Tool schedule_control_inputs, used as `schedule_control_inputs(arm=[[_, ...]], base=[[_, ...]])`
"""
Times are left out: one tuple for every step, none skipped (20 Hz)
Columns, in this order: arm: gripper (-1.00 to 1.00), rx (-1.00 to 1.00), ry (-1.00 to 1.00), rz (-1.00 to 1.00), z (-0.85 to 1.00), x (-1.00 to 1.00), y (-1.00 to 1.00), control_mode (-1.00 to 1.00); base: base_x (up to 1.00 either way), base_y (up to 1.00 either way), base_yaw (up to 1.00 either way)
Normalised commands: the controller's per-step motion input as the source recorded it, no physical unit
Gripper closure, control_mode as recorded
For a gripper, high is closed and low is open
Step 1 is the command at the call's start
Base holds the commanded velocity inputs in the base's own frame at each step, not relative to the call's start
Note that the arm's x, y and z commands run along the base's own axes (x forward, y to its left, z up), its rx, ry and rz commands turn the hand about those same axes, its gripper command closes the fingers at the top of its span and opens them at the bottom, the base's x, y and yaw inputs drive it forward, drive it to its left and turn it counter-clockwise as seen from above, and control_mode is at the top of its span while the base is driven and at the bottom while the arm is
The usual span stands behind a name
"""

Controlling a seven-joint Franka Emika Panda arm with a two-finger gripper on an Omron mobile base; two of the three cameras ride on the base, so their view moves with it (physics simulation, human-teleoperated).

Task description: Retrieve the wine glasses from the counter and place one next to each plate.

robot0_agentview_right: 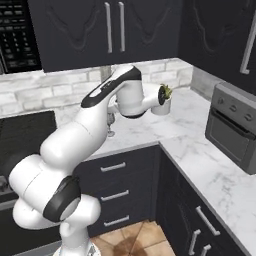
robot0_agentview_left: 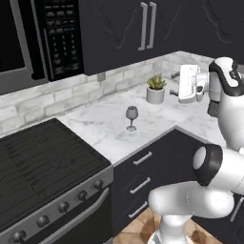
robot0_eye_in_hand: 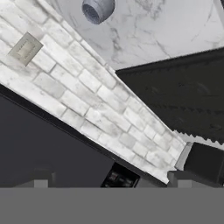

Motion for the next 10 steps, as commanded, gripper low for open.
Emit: schedule_control_inputs(arm=[[-1.0, 0.0, 0.0, 0.0, 0.0, 0.0, 0.0, 1.0], [-1.0, 0.0, 0.0, 0.0, 0.0, 0.0, 0.0, 1.0], [-1.0, 0.0, 0.0, 0.0, 0.0, 0.0, 0.0, 1.0], [-1.0, 0.0, 0.0, 0.0, 0.0, 0.0, 0.0, 1.0], [-1.0, 0.0, 0.0, 0.0, 0.0, 0.0, 0.0, 1.0], [-1.0, 0.0, 0.0, 0.0, 0.0, 0.0, 0.0, 1.0], [-1.0, 0.0, 0.0, 0.0, 0.0, 0.0, 0.0, 1.0], [-1.0, 0.0, 0.0, 0.0, 0.0, 0.0, 0.0, 1.0], [-1.0, 0.0, 0.0, 0.0, 0.0, 0.0, 0.0, 1.0], [-1.0, 0.0, 0.0, 0.0, 0.0, 0.0, 0.0, 1.0]], base=[[0.5, -0.48, 0.1], [0.54, -0.39, 0.11], [0.55, -0.26, 0.11], [0.59, -0.21, 0.1], [0.59, -0.14, 0.1], [0.57, -0.04, 0.11], [0.54, -0.08, 0.12], [0.5, 0.0, 0.12], [0.46, 0.0, 0.08], [0.34, 0.0, 0.03]])
